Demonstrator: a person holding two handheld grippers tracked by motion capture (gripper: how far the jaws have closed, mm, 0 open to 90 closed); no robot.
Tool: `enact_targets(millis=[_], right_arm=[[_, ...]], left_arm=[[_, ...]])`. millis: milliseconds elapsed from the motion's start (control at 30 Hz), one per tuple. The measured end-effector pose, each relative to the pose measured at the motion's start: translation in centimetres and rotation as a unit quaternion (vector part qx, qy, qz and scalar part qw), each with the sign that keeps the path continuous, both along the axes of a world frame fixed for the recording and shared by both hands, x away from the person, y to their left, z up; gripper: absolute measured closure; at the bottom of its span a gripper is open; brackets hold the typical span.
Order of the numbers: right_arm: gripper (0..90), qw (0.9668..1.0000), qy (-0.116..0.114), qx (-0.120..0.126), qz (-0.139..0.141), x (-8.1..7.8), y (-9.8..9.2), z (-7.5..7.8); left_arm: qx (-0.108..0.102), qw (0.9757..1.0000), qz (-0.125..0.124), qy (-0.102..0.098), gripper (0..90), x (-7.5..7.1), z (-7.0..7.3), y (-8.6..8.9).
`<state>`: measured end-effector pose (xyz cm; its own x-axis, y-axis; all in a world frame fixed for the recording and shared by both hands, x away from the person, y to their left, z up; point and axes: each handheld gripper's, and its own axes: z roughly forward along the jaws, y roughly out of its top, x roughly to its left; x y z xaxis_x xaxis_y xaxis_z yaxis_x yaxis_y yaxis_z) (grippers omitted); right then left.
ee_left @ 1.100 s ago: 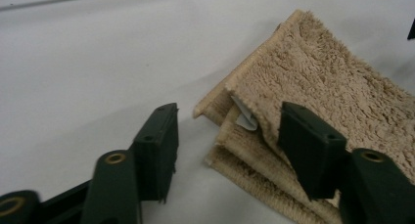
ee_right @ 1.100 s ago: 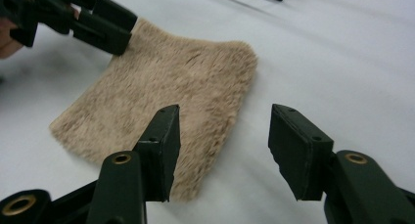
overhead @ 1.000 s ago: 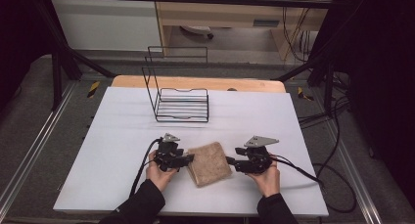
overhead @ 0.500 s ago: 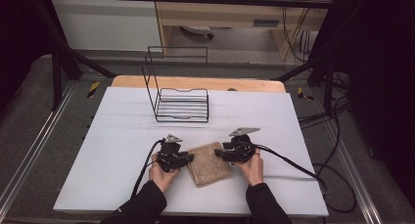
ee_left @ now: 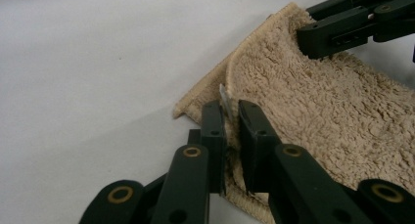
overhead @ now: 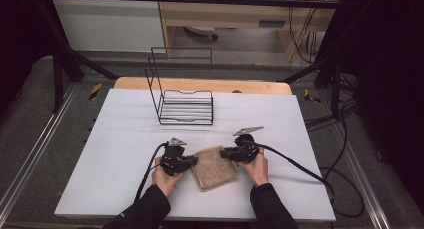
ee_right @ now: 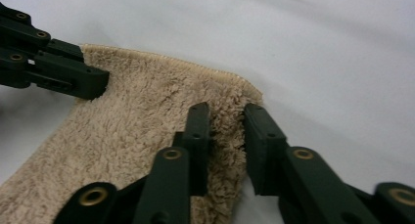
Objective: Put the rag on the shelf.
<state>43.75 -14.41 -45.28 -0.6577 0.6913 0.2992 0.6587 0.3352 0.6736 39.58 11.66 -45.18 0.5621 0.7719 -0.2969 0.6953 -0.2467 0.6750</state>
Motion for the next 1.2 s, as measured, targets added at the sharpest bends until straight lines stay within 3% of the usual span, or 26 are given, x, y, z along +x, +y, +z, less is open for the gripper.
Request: enact_targets(millis=[100,200,333,367,600,833,1200], right_arm=[[80.3,0.9999,0.010,0.003,0.002,-0.1,0.0,0.1],[84.5,1.0000,0.005,-0.001,0.005,-0.3,0.0,0.4],[85.3,0.9997,-0.021,0.001,0.010,-1.0,-0.1,1.5],[85.4,0.9994,-0.031,0.012,0.010,-1.5,-0.3,2.1],[85.8,0.9976,-0.064,0.026,0.007,-3.4,-1.0,3.7],[86.0,0.9949,-0.093,0.040,-0.002,-4.6,-1.5,4.7],[86.1,0.9906,-0.125,0.054,-0.009,-5.9,-1.8,6.0]], left_arm=[[-0.003,1.0000,-0.002,0.001,82.1,0.0,0.0,0.1],[-0.006,1.0000,-0.003,-0.004,83.5,0.0,0.1,0.1],[-0.014,0.9998,-0.005,-0.017,84.3,-0.2,0.3,0.2],[-0.017,0.9996,-0.006,-0.021,84.5,-0.3,0.4,0.3],[-0.037,0.9981,-0.019,-0.047,84.8,-1.1,1.9,0.5],[-0.036,0.9956,-0.029,-0.081,85.0,-2.0,3.6,0.4],[-0.041,0.9926,-0.038,-0.108,85.1,-2.8,5.2,0.3]])
